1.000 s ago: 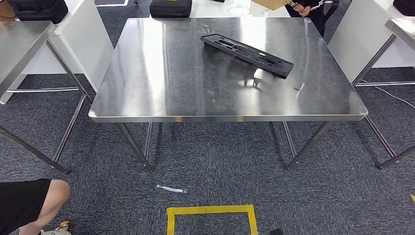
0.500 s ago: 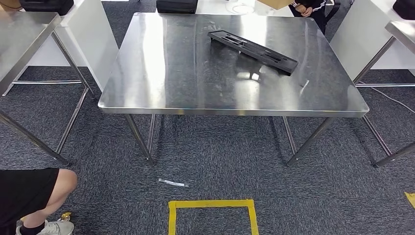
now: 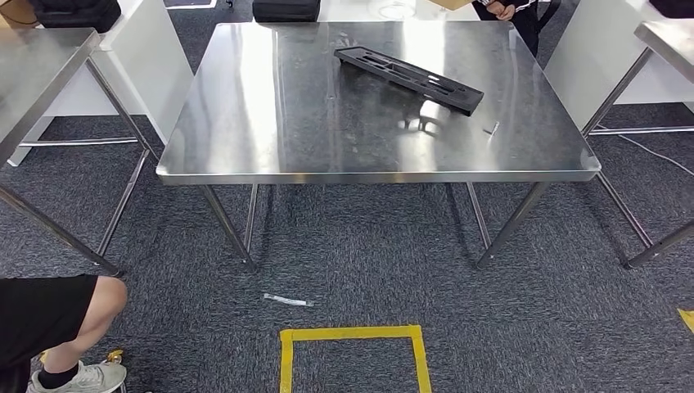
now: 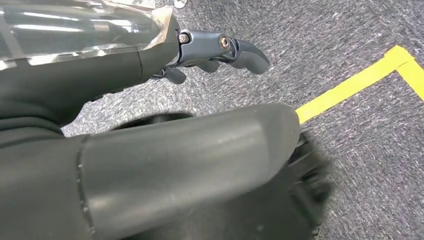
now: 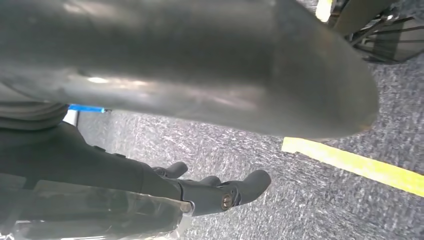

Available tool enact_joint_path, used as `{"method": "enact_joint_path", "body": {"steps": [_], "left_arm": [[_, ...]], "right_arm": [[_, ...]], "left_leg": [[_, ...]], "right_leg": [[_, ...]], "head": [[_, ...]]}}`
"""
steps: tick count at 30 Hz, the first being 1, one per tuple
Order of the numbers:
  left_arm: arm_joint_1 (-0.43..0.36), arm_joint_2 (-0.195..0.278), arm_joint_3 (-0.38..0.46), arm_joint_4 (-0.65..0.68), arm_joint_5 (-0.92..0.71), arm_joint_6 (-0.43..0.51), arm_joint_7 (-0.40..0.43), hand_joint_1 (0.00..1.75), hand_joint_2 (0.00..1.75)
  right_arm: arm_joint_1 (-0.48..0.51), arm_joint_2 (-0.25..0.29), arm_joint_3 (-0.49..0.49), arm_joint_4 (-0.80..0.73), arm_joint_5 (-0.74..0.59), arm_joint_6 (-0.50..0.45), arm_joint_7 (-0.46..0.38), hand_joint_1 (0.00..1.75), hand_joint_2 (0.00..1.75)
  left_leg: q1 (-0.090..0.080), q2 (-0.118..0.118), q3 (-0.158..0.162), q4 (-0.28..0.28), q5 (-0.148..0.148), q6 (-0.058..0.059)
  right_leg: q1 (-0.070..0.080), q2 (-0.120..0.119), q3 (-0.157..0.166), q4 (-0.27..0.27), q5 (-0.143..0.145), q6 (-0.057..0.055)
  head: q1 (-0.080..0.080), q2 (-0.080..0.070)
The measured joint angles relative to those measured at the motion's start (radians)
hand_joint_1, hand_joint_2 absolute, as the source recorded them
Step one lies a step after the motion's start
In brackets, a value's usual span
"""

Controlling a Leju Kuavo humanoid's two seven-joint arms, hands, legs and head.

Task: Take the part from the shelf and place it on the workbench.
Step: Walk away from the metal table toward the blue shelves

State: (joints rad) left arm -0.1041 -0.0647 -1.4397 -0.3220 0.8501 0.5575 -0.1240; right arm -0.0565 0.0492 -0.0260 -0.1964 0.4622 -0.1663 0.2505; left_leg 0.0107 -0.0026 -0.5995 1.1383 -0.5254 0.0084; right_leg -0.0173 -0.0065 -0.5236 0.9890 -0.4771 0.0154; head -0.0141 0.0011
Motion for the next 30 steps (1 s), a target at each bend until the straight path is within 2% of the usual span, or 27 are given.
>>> {"method": "enact_joint_path", "body": {"steps": [1,2,4,6,7,9,11,12,13,15,16,17,18,19,21,22,24,25,26,27,28,29,30], "left_arm": [[0.000,-0.002,0.000,0.002,0.000,-0.001,-0.002,0.00,0.00],[-0.001,-0.003,0.000,0.005,-0.001,-0.001,-0.004,0.00,0.00],[-0.001,-0.007,0.001,0.011,0.000,-0.003,-0.007,0.00,0.00],[-0.002,-0.011,0.002,0.018,0.002,-0.008,-0.008,0.00,0.00],[-0.002,-0.013,0.003,0.021,0.003,-0.012,-0.009,0.00,0.00],[-0.003,-0.016,0.004,0.028,0.004,-0.017,-0.009,0.00,0.00],[-0.003,-0.018,0.005,0.036,0.006,-0.025,-0.009,0.00,0.00],[-0.003,-0.020,0.006,0.040,0.008,-0.029,-0.010,0.00,0.00],[-0.004,-0.022,0.007,0.045,0.009,-0.032,-0.013,0.00,0.00],[-0.005,-0.029,0.011,0.055,0.011,-0.033,-0.021,0.00,0.00],[-0.005,-0.032,0.014,0.062,0.011,-0.032,-0.026,0.00,0.00],[-0.006,-0.035,0.016,0.068,0.012,-0.029,-0.030,0.00,0.00],[-0.006,-0.037,0.019,0.074,0.013,-0.026,-0.033,0.00,0.00],[-0.006,-0.040,0.022,0.081,0.016,-0.023,-0.035,0.00,0.00],[-0.007,-0.044,0.028,0.092,0.021,-0.017,-0.037,0.00,0.00],[-0.007,-0.046,0.030,0.098,0.024,-0.014,-0.037,0.00,0.00],[-0.008,-0.051,0.034,0.110,0.025,-0.012,-0.037,0.00,0.00],[-0.009,-0.055,0.036,0.116,0.026,-0.013,-0.037,0.00,0.00],[-0.010,-0.058,0.038,0.123,0.027,-0.014,-0.037,0.00,0.00],[-0.010,-0.061,0.041,0.131,0.029,-0.017,-0.037,0.00,0.00],[-0.011,-0.064,0.043,0.138,0.031,-0.021,-0.037,0.00,0.00],[-0.012,-0.068,0.045,0.146,0.032,-0.027,-0.038,0.00,0.00],[-0.014,-0.072,0.047,0.155,0.033,-0.033,-0.041,0.00,0.00]], "right_arm": [[0.000,0.000,-0.003,0.000,0.001,0.001,-0.004,0.00,0.00],[-0.001,0.000,-0.005,0.000,0.004,0.002,-0.006,0.00,0.00],[-0.002,-0.001,-0.007,0.000,0.014,0.003,-0.003,0.00,0.00],[-0.001,-0.003,-0.008,0.000,0.022,0.002,0.003,0.00,0.00],[-0.001,-0.004,-0.008,0.000,0.024,0.002,0.005,0.00,0.00],[0.000,-0.004,-0.008,0.001,0.025,0.002,0.006,0.00,0.00],[0.000,-0.006,-0.008,0.002,0.026,0.001,0.006,0.00,0.00],[0.001,-0.007,-0.008,0.002,0.027,0.000,0.006,0.00,0.00],[0.001,-0.008,-0.008,0.003,0.028,-0.001,0.005,0.00,0.00],[0.000,-0.010,-0.008,0.003,0.033,-0.007,0.002,0.00,0.00],[-0.001,-0.010,-0.008,0.003,0.036,-0.010,0.000,0.00,0.00],[-0.002,-0.010,-0.008,0.003,0.039,-0.012,-0.001,0.00,0.00],[-0.003,-0.010,-0.008,0.003,0.042,-0.013,-0.001,0.00,0.00],[-0.003,-0.010,-0.008,0.003,0.045,-0.014,-0.001,0.00,0.00],[-0.001,-0.010,-0.008,0.003,0.049,-0.015,0.001,0.00,0.00],[-0.002,-0.011,-0.008,0.003,0.050,-0.015,0.002,0.00,0.00],[-0.002,-0.012,-0.008,0.003,0.054,-0.015,0.003,0.00,0.00],[-0.002,-0.012,-0.008,0.003,0.055,-0.016,0.003,0.00,0.00],[-0.001,-0.012,-0.008,0.003,0.056,-0.016,0.003,0.00,0.00],[0.000,-0.012,-0.008,0.003,0.057,-0.017,0.002,0.00,0.00],[0.001,-0.012,-0.008,0.003,0.057,-0.018,0.001,0.00,0.00],[0.001,-0.012,-0.008,0.003,0.058,-0.020,0.000,0.00,0.00],[0.000,-0.012,-0.008,0.003,0.060,-0.023,-0.003,0.00,0.00]], "left_leg": [[-0.001,-0.001,0.036,-0.062,0.018,0.005],[-0.002,-0.001,0.057,-0.103,0.026,0.010],[-0.008,-0.002,0.058,-0.121,0.031,0.023],[-0.007,-0.001,0.052,-0.126,0.042,0.040],[-0.006,0.001,0.048,-0.130,0.048,0.048],[-0.004,0.004,0.037,-0.132,0.058,0.058],[-0.005,0.005,0.023,-0.132,0.067,0.059],[-0.005,0.006,0.017,-0.131,0.072,0.058],[-0.004,0.005,0.013,-0.131,0.076,0.056],[-0.003,0.005,0.009,-0.130,0.083,0.049],[-0.005,0.005,0.008,-0.130,0.086,0.045],[-0.007,0.004,0.007,-0.129,0.089,0.039],[-0.009,0.004,0.006,-0.129,0.092,0.034],[-0.011,0.004,0.006,-0.130,0.096,0.027],[-0.009,0.003,0.002,-0.127,0.095,0.017],[-0.007,0.002,-0.006,-0.109,0.078,0.012],[-0.006,0.000,-0.047,-0.010,0.004,0.005],[-0.006,0.000,-0.075,0.062,-0.038,0.002],[-0.006,-0.001,-0.098,0.124,-0.067,0.000],[-0.006,0.000,-0.106,0.158,-0.077,-0.001],[-0.006,0.000,-0.094,0.153,-0.067,0.001],[-0.006,0.000,-0.063,0.107,-0.041,0.003],[-0.006,0.000,-0.019,0.037,-0.009,0.007]], "right_leg": [[0.004,0.001,-0.002,0.004,0.000,0.003],[0.007,0.001,-0.006,0.007,0.001,0.007],[0.011,0.000,-0.014,0.009,0.007,0.020],[0.008,0.001,-0.024,0.017,0.003,0.032],[0.007,0.002,-0.037,0.039,-0.013,0.034],[0.005,0.003,-0.085,0.147,-0.074,0.031],[0.004,0.003,-0.135,0.278,-0.130,0.033],[0.003,0.003,-0.139,0.302,-0.138,0.038],[0.002,0.003,-0.120,0.280,-0.129,0.046],[-0.003,0.002,-0.032,0.135,-0.083,0.062],[-0.001,0.004,0.008,0.062,-0.063,0.063],[0.000,0.005,0.034,0.013,-0.049,0.060],[0.002,0.006,0.043,-0.008,-0.044,0.053],[0.006,0.008,0.041,-0.011,-0.042,0.044],[0.000,0.007,0.037,-0.011,-0.033,0.029],[-0.003,0.006,0.035,-0.011,-0.027,0.019],[-0.006,0.004,0.027,-0.012,-0.016,0.003],[-0.004,0.003,0.020,-0.010,-0.012,-0.002],[-0.002,0.002,0.014,-0.009,-0.008,-0.004],[-0.001,0.001,0.009,-0.008,-0.006,-0.004],[0.000,0.001,0.006,-0.006,-0.004,-0.003],[0.001,0.001,0.005,-0.004,-0.004,-0.002],[0.001,0.001,0.004,-0.002,-0.003,-0.001]], "head": [[0.000,0.000],[0.001,0.000],[0.002,0.000],[0.002,0.000],[0.003,0.000],[0.006,0.000],[0.007,0.000],[0.007,0.000],[0.007,0.000],[0.007,0.000],[0.007,0.000],[0.007,0.000],[0.006,0.000],[0.006,0.000],[0.005,0.000],[0.005,0.000],[0.004,0.000],[0.004,0.000],[0.003,0.000],[0.003,0.000],[0.003,0.000],[0.003,0.000],[0.004,0.000]]}}
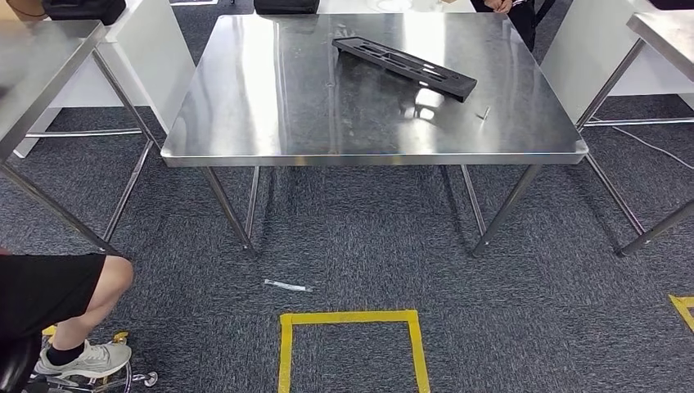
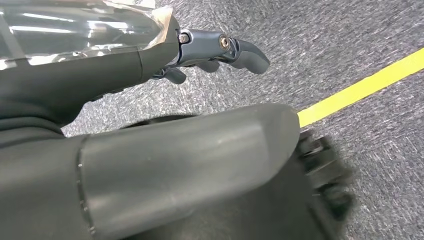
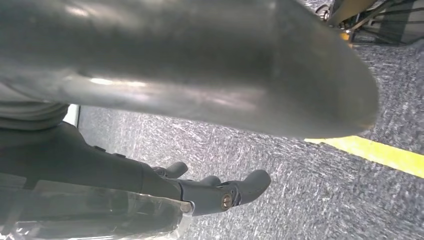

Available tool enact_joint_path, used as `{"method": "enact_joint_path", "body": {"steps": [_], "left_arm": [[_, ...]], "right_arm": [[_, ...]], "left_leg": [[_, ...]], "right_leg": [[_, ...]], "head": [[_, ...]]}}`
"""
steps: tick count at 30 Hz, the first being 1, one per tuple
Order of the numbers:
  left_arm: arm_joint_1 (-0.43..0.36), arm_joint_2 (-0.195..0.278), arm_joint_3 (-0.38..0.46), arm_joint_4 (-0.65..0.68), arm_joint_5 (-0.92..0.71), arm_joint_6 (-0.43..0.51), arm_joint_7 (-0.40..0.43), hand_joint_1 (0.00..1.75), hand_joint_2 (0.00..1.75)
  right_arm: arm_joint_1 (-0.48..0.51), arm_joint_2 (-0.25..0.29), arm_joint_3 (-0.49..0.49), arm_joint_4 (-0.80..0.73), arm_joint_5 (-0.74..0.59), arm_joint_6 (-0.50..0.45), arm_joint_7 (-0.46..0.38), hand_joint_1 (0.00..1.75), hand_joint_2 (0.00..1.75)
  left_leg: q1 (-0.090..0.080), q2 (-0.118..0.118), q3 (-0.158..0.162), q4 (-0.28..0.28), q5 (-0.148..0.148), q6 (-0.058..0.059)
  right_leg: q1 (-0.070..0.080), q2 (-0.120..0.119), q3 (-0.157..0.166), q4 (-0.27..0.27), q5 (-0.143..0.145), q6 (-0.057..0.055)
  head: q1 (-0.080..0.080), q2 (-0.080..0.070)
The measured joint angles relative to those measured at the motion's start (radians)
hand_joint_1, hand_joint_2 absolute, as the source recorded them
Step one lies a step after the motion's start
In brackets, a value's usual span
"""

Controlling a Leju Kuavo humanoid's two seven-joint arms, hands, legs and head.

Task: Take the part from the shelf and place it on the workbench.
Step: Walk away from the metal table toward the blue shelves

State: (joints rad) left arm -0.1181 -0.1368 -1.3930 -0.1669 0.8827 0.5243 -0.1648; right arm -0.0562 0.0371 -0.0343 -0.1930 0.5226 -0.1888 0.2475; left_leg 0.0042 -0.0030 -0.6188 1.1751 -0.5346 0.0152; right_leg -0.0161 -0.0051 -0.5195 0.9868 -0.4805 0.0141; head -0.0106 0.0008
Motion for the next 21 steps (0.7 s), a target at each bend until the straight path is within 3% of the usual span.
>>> {"method": "enact_joint_path", "body": {"steps": [2,3,6,7,9,11,12,13,14,16,18,21], "left_arm": [[-0.003,-0.009,0.001,0.019,0.000,-0.014,-0.009,0.00,0.00],[-0.005,-0.014,0.001,0.030,0.000,-0.021,-0.014,0.00,0.00],[-0.009,-0.030,0.001,0.059,0.001,-0.041,-0.030,0.00,0.00],[-0.010,-0.035,0.001,0.068,0.003,-0.047,-0.036,0.00,0.00],[-0.013,-0.043,0.001,0.085,0.007,-0.057,-0.047,0.00,0.00],[-0.014,-0.050,0.001,0.101,0.013,-0.063,-0.058,0.00,0.00],[-0.015,-0.053,0.001,0.109,0.014,-0.064,-0.062,0.00,0.00],[-0.016,-0.056,0.001,0.116,0.017,-0.066,-0.065,0.00,0.00],[-0.017,-0.058,0.001,0.122,0.018,-0.066,-0.067,0.00,0.00],[-0.018,-0.062,0.001,0.131,0.021,-0.067,-0.069,0.00,0.00],[-0.020,-0.065,0.001,0.139,0.022,-0.067,-0.070,0.00,0.00],[-0.021,-0.069,0.001,0.150,0.023,-0.067,-0.071,0.00,0.00]], "right_arm": [[-0.001,0.001,0.000,0.000,0.008,-0.008,-0.007,0.00,0.00],[-0.002,0.001,0.000,0.000,0.013,-0.012,-0.013,0.00,0.00],[-0.004,0.001,0.000,0.000,0.023,-0.022,-0.027,0.00,0.00],[-0.004,0.002,0.000,0.000,0.026,-0.024,-0.030,0.00,0.00],[-0.005,0.002,0.000,0.000,0.032,-0.026,-0.033,0.00,0.00],[-0.004,0.003,0.000,0.000,0.037,-0.027,-0.035,0.00,0.00],[-0.004,0.003,0.000,0.000,0.038,-0.028,-0.035,0.00,0.00],[-0.003,0.002,0.000,0.000,0.040,-0.028,-0.035,0.00,0.00],[-0.003,0.002,0.000,0.000,0.043,-0.028,-0.034,0.00,0.00],[-0.005,0.001,0.000,0.000,0.047,-0.028,-0.033,0.00,0.00],[-0.007,0.001,0.000,0.000,0.049,-0.028,-0.032,0.00,0.00],[-0.006,0.001,0.000,0.000,0.050,-0.028,-0.031,0.00,0.00]], "left_leg": [[-0.002,-0.001,0.069,-0.123,0.038,0.008],[-0.004,-0.002,0.082,-0.152,0.042,0.012],[-0.009,-0.002,0.074,-0.167,0.051,0.030],[-0.007,-0.001,0.071,-0.171,0.057,0.038],[-0.003,0.003,0.063,-0.176,0.068,0.051],[-0.003,0.005,0.050,-0.176,0.077,0.054],[-0.004,0.005,0.044,-0.176,0.081,0.053],[-0.003,0.005,0.040,-0.175,0.085,0.052],[-0.003,0.005,0.037,-0.175,0.088,0.049],[-0.003,0.004,0.034,-0.174,0.094,0.042],[-0.007,0.004,0.032,-0.173,0.100,0.032],[-0.009,0.003,0.029,-0.174,0.109,0.016]], "right_leg": [[0.007,0.001,-0.004,0.007,0.000,0.004],[0.010,0.000,-0.008,0.009,0.002,0.009],[0.010,0.000,-0.023,0.013,0.008,0.028],[0.009,0.001,-0.033,0.027,-0.002,0.030],[0.007,0.002,-0.074,0.114,-0.054,0.029],[0.006,0.003,-0.129,0.251,-0.116,0.029],[0.004,0.003,-0.143,0.295,-0.132,0.033],[0.003,0.003,-0.137,0.299,-0.132,0.039],[0.001,0.003,-0.109,0.257,-0.115,0.049],[-0.002,0.003,-0.018,0.099,-0.068,0.063],[0.001,0.005,0.033,-0.003,-0.040,0.057],[0.002,0.007,0.029,-0.011,-0.030,0.034]], "head": [[0.001,0.000],[0.001,0.000],[0.001,0.000],[0.002,0.000],[0.006,0.000],[0.009,0.000],[0.009,0.000],[0.009,0.000],[0.009,0.000],[0.009,0.000],[0.008,0.000],[0.007,0.000]]}}
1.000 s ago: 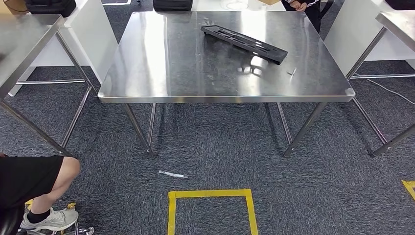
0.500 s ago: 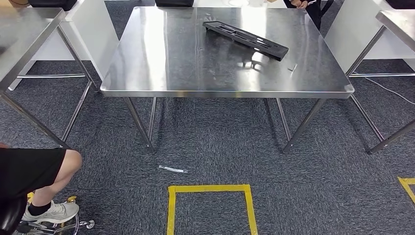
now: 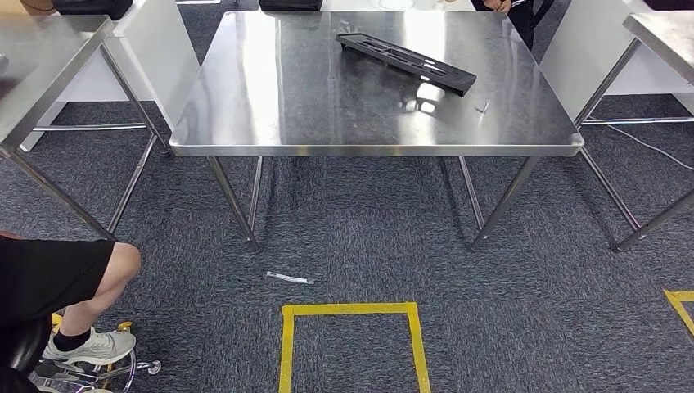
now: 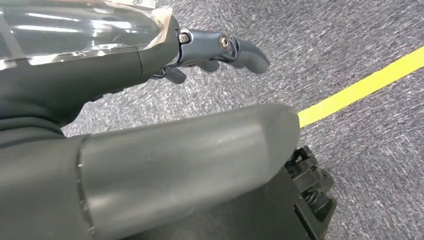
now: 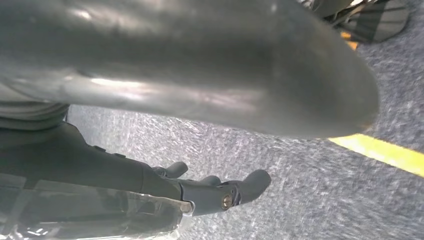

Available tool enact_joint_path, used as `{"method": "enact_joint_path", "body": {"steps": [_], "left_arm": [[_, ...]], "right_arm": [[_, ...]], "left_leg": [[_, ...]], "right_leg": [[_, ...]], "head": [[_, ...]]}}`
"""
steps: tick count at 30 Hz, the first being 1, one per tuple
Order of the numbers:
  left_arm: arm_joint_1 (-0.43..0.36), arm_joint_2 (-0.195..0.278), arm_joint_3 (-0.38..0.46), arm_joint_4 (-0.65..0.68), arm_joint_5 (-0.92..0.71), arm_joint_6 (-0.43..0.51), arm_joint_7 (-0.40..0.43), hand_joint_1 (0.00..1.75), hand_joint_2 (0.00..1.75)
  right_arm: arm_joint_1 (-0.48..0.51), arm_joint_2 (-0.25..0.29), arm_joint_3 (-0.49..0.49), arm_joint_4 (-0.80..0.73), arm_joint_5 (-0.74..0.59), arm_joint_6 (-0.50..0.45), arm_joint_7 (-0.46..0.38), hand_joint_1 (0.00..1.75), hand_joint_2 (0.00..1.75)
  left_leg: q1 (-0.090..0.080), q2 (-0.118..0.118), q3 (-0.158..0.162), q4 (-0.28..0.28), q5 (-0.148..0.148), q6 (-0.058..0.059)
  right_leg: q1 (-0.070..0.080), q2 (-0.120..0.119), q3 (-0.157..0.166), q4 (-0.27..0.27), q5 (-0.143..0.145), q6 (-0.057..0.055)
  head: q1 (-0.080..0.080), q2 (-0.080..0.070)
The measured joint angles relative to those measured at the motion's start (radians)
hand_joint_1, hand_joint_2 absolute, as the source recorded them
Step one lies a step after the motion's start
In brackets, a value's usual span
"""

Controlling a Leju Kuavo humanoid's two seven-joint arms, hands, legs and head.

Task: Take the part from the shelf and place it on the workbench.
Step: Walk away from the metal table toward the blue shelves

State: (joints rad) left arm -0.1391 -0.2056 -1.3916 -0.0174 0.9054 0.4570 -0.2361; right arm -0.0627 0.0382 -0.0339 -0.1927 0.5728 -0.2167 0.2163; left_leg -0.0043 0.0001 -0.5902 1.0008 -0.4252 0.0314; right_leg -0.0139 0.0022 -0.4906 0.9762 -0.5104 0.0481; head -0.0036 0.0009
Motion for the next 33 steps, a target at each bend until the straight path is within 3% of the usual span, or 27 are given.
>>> {"method": "enact_joint_path", "body": {"steps": [2,3,6,7,8,9,11,13,16,18,19,21,22,23,24,26,27,29,31,33], "left_arm": [[-0.001,-0.001,0.000,0.005,0.001,0.000,0.000,0.00,0.00],[-0.001,-0.002,0.000,0.008,0.001,0.000,0.000,0.00,0.00],[-0.002,-0.003,0.000,0.012,0.001,0.000,-0.001,0.00,0.00],[-0.002,-0.003,0.000,0.013,0.001,0.000,-0.001,0.00,0.00],[-0.002,-0.004,0.000,0.014,0.001,0.000,-0.001,0.00,0.00],[-0.002,-0.004,0.000,0.015,0.001,0.000,-0.001,0.00,0.00],[-0.003,-0.005,0.000,0.017,0.001,0.000,-0.001,0.00,0.00],[-0.003,-0.006,0.000,0.018,0.002,0.000,0.000,0.00,0.00],[-0.003,-0.009,0.000,0.020,0.007,0.001,0.001,0.00,0.00],[-0.002,-0.011,0.000,0.021,0.010,0.003,0.000,0.00,0.00],[-0.002,-0.012,0.000,0.022,0.011,0.003,0.000,0.00,0.00],[-0.002,-0.012,0.000,0.023,0.017,0.004,-0.002,0.00,0.00],[-0.002,-0.012,0.000,0.024,0.021,0.005,-0.002,0.00,0.00],[-0.002,-0.012,0.000,0.025,0.025,0.006,-0.002,0.00,0.00],[-0.002,-0.013,0.000,0.025,0.029,0.006,-0.002,0.00,0.00],[-0.002,-0.014,0.000,0.026,0.036,0.007,-0.002,0.00,0.00],[-0.002,-0.014,0.000,0.027,0.040,0.008,-0.002,0.00,0.00],[-0.002,-0.015,0.000,0.028,0.046,0.010,-0.002,0.00,0.00],[-0.002,-0.015,0.000,0.029,0.051,0.012,-0.002,0.00,0.00],[-0.002,-0.015,0.000,0.030,0.054,0.011,-0.002,0.00,0.00]], "right_arm": [[-0.001,0.000,0.000,0.000,0.000,0.000,0.000,0.00,0.00],[-0.001,0.000,0.000,0.000,0.000,0.000,0.000,0.00,0.00],[0.000,0.000,0.000,0.000,0.000,0.000,0.000,0.00,0.00],[0.001,0.000,0.000,0.000,0.000,0.000,0.000,0.00,0.00],[0.001,0.000,0.000,0.000,0.000,0.000,0.000,0.00,0.00],[0.001,-0.001,0.000,0.000,0.000,0.000,0.000,0.00,0.00],[0.001,0.000,0.000,0.000,0.000,0.000,0.000,0.00,0.00],[-0.001,0.000,0.000,0.000,0.002,0.002,0.001,0.00,0.00],[-0.004,0.000,0.000,0.000,0.006,0.004,0.008,0.00,0.00],[-0.005,0.000,0.000,0.000,0.011,0.005,0.011,0.00,0.00],[-0.005,0.000,0.000,0.000,0.014,0.005,0.011,0.00,0.00],[-0.006,0.001,0.000,0.000,0.020,0.005,0.013,0.00,0.00],[-0.005,0.001,0.000,0.000,0.022,0.006,0.013,0.00,0.00],[-0.005,0.000,0.000,0.000,0.025,0.007,0.014,0.00,0.00],[-0.005,0.000,0.000,0.000,0.027,0.009,0.015,0.00,0.00],[-0.007,-0.001,0.000,0.000,0.031,0.010,0.015,0.00,0.00],[-0.009,-0.002,0.000,0.000,0.034,0.012,0.016,0.00,0.00],[-0.013,-0.001,0.000,0.000,0.037,0.014,0.017,0.00,0.00],[-0.012,-0.001,0.000,0.000,0.040,0.016,0.018,0.00,0.00],[-0.013,-0.001,0.000,0.000,0.041,0.018,0.020,0.00,0.00]], "left_leg": [[0.003,-0.002,-0.008,0.015,-0.016,-0.009],[0.004,-0.003,-0.021,0.045,-0.043,-0.013],[0.005,-0.003,-0.095,0.233,-0.157,-0.022],[0.005,-0.003,-0.112,0.283,-0.176,-0.023],[0.005,-0.003,-0.112,0.301,-0.177,-0.023],[0.006,-0.003,-0.092,0.279,-0.161,-0.021],[0.006,-0.003,-0.009,0.144,-0.104,-0.015],[0.003,-0.004,0.053,0.030,-0.074,-0.007],[-0.002,-0.006,0.054,0.004,-0.066,0.010],[0.001,-0.004,0.048,-0.003,-0.055,0.026],[0.004,-0.002,0.045,-0.006,-0.050,0.032],[0.004,0.001,0.032,-0.005,-0.041,0.038],[0.004,0.001,0.025,-0.005,-0.036,0.039],[0.004,0.002,0.019,-0.005,-0.032,0.038],[0.005,0.002,0.015,-0.005,-0.028,0.036],[0.006,0.001,0.011,-0.003,-0.022,0.029],[0.004,0.001,0.010,-0.002,-0.019,0.025],[-0.002,0.001,0.007,0.000,-0.014,0.015],[-0.003,0.000,0.004,0.000,-0.007,0.005],[0.001,-0.002,-0.006,0.019,-0.025,-0.005]], "right_leg": [[-0.008,-0.002,-0.002,-0.002,0.009,-0.016],[-0.010,-0.002,-0.004,-0.002,0.014,-0.023],[-0.006,-0.005,-0.019,0.001,0.025,-0.037],[-0.004,-0.007,-0.025,0.003,0.028,-0.038],[-0.003,-0.007,-0.029,0.004,0.030,-0.038],[-0.002,-0.007,-0.032,0.006,0.031,-0.038],[-0.002,-0.006,-0.034,0.010,0.032,-0.036],[0.005,-0.006,-0.039,0.017,0.034,-0.029],[0.009,-0.007,-0.053,0.020,0.041,-0.011],[0.007,-0.006,-0.071,0.047,0.023,-0.005],[0.007,-0.005,-0.090,0.089,-0.003,-0.006],[0.004,-0.005,-0.146,0.224,-0.070,-0.008],[0.003,-0.005,-0.169,0.285,-0.094,-0.006],[0.002,-0.005,-0.175,0.313,-0.103,0.000],[0.000,-0.005,-0.160,0.299,-0.097,0.008],[-0.005,-0.005,-0.073,0.158,-0.050,0.027],[-0.005,-0.004,-0.030,0.083,-0.031,0.030],[-0.003,0.000,0.009,0.003,-0.011,0.021],[-0.002,0.001,0.003,0.001,-0.006,0.005],[-0.008,-0.001,0.000,0.001,0.004,-0.012]], "head": [[0.000,0.000],[-0.001,0.000],[-0.003,0.000],[-0.003,0.000],[-0.003,0.000],[-0.003,0.000],[-0.003,0.000],[-0.002,0.000],[-0.002,0.000],[-0.001,0.000],[0.002,0.000],[0.006,0.000],[0.006,0.000],[0.006,0.000],[0.006,0.000],[0.007,0.000],[0.007,0.000],[0.005,0.000],[0.003,0.000],[0.002,0.000]]}}
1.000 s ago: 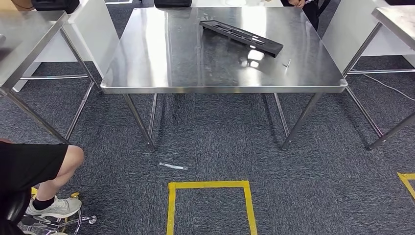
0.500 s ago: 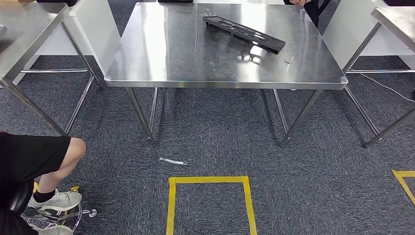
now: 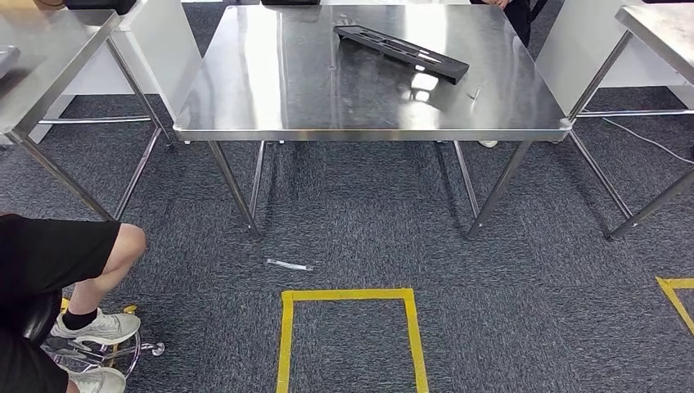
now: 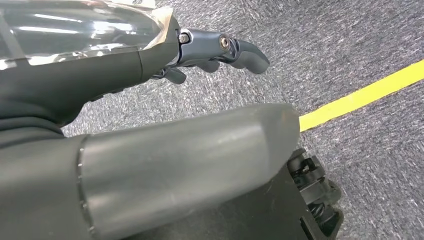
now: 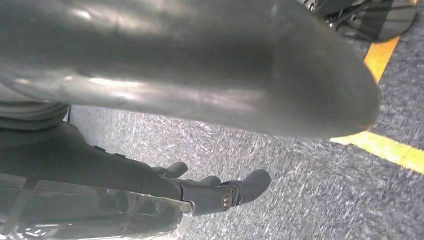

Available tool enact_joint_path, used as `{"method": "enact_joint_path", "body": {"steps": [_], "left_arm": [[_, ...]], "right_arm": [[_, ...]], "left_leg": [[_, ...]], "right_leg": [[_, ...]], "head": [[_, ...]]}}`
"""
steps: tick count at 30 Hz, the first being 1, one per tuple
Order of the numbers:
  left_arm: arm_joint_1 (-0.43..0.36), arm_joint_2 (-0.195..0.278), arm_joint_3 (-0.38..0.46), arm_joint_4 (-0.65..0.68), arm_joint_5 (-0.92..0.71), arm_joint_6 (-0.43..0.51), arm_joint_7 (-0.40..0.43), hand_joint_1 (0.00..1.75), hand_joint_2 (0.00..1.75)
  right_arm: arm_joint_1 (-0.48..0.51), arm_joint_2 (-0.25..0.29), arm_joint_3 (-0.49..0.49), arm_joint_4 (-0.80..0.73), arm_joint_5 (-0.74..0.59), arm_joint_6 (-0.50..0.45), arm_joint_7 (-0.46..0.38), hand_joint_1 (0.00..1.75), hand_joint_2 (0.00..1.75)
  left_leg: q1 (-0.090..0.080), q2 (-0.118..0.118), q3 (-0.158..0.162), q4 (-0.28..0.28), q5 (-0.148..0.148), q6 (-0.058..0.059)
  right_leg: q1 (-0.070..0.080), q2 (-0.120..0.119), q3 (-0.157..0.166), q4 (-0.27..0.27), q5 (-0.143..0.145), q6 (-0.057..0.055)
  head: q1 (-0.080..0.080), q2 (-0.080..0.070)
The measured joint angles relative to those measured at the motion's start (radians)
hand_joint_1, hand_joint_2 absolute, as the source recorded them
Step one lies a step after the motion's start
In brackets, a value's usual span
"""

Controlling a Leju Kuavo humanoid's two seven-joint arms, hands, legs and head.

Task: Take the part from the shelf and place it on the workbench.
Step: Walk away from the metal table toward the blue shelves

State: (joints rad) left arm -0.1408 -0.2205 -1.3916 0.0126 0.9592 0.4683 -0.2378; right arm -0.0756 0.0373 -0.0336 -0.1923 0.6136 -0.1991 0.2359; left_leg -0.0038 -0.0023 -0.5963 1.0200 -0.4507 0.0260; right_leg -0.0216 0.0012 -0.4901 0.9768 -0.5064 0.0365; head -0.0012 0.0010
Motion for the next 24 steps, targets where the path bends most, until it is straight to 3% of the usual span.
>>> {"method": "enact_joint_path", "body": {"steps": [2,4,5,6,7,9,11,14,15,17,19,20,21,22,24], "left_arm": [[0.000,0.000,0.000,0.001,0.003,-0.001,0.000,0.00,0.00],[0.000,0.000,0.000,0.003,0.004,-0.002,0.000,0.00,0.00],[0.000,0.000,0.000,0.003,0.004,-0.002,0.000,0.00,0.00],[0.000,0.000,0.000,0.004,0.004,-0.003,0.000,0.00,0.00],[0.000,0.000,0.000,0.004,0.004,-0.003,0.000,0.00,0.00],[0.000,0.000,0.000,0.004,0.005,-0.004,0.000,0.00,0.00],[-0.001,0.000,0.000,0.004,0.006,-0.005,-0.001,0.00,0.00],[0.000,-0.001,0.000,0.004,0.008,-0.005,-0.002,0.00,0.00],[0.000,-0.002,0.000,0.004,0.008,-0.005,-0.002,0.00,0.00],[0.000,-0.003,0.000,0.004,0.009,-0.005,-0.003,0.00,0.00],[0.000,-0.003,0.000,0.005,0.009,-0.006,-0.003,0.00,0.00],[0.000,-0.003,0.000,0.005,0.009,-0.006,-0.003,0.00,0.00],[0.000,-0.003,0.000,0.005,0.009,-0.006,-0.003,0.00,0.00],[0.000,-0.003,0.000,0.005,0.009,-0.006,-0.003,0.00,0.00],[0.000,-0.003,0.000,0.005,0.009,-0.006,-0.003,0.00,0.00]], "right_arm": [[-0.002,0.000,0.000,0.000,0.000,0.000,0.000,0.00,0.00],[-0.001,0.000,0.000,0.000,0.000,0.000,0.000,0.00,0.00],[0.001,0.000,0.000,0.000,0.000,0.000,0.000,0.00,0.00],[0.001,0.000,0.000,0.000,0.000,0.000,0.000,0.00,0.00],[0.002,0.000,0.000,0.000,0.000,0.000,0.000,0.00,0.00],[0.001,0.000,0.000,0.000,0.000,0.000,0.000,0.00,0.00],[0.000,0.000,0.000,0.000,0.001,0.000,0.000,0.00,0.00],[-0.003,0.000,0.000,0.000,0.002,0.000,0.000,0.00,0.00],[-0.003,0.000,0.000,0.000,0.003,0.000,0.001,0.00,0.00],[-0.003,0.000,0.000,0.000,0.003,0.000,0.002,0.00,0.00],[-0.003,0.001,0.000,0.000,0.003,0.000,0.004,0.00,0.00],[-0.002,0.001,0.000,0.000,0.003,0.000,0.004,0.00,0.00],[-0.002,0.000,0.000,0.000,0.003,0.000,0.004,0.00,0.00],[-0.001,0.000,0.000,0.000,0.003,0.000,0.004,0.00,0.00],[-0.004,-0.001,0.000,0.000,0.004,0.000,0.004,0.00,0.00]], "left_leg": [[0.002,-0.001,-0.037,0.090,-0.069,-0.009],[0.003,-0.001,-0.090,0.228,-0.143,-0.015],[0.003,-0.001,-0.103,0.270,-0.157,-0.016],[0.004,-0.001,-0.096,0.272,-0.151,-0.015],[0.004,-0.001,-0.065,0.230,-0.128,-0.013],[0.005,-0.002,0.022,0.087,-0.074,-0.007],[0.002,-0.004,0.065,0.003,-0.054,0.002],[-0.002,-0.004,0.055,-0.010,-0.042,0.022],[-0.001,-0.002,0.050,-0.013,-0.035,0.031],[0.003,0.002,0.036,-0.018,-0.020,0.045],[0.002,0.004,0.016,-0.017,-0.007,0.049],[0.001,0.004,0.006,-0.017,0.001,0.048],[0.001,0.005,-0.003,-0.017,0.008,0.047],[0.001,0.005,-0.011,-0.016,0.015,0.045],[0.001,0.004,-0.024,-0.015,0.028,0.038]], "right_leg": [[-0.004,-0.002,-0.007,-0.001,0.011,-0.016],[0.000,-0.005,-0.020,0.002,0.019,-0.024],[0.002,-0.006,-0.026,0.005,0.021,-0.024],[0.002,-0.006,-0.031,0.007,0.023,-0.024],[0.003,-0.006,-0.033,0.011,0.024,-0.023],[0.005,-0.005,-0.037,0.017,0.025,-0.021],[0.011,-0.005,-0.045,0.024,0.028,-0.015],[0.013,-0.005,-0.059,0.027,0.036,0.004],[0.012,-0.004,-0.068,0.038,0.026,0.006],[0.012,-0.003,-0.103,0.117,-0.030,0.003],[0.011,-0.003,-0.149,0.247,-0.100,0.001],[0.010,-0.003,-0.159,0.294,-0.120,0.004],[0.009,-0.003,-0.150,0.304,-0.122,0.011],[0.008,-0.003,-0.122,0.274,-0.109,0.020],[0.006,-0.003,-0.020,0.118,-0.069,0.033]], "head": [[-0.002,0.000],[-0.003,0.000],[-0.003,0.000],[-0.003,0.000],[-0.003,0.000],[-0.003,0.000],[-0.002,0.000],[-0.001,0.000],[-0.001,0.000],[0.004,0.000],[0.009,0.000],[0.010,0.000],[0.010,0.000],[0.011,0.000],[0.011,0.000]]}}
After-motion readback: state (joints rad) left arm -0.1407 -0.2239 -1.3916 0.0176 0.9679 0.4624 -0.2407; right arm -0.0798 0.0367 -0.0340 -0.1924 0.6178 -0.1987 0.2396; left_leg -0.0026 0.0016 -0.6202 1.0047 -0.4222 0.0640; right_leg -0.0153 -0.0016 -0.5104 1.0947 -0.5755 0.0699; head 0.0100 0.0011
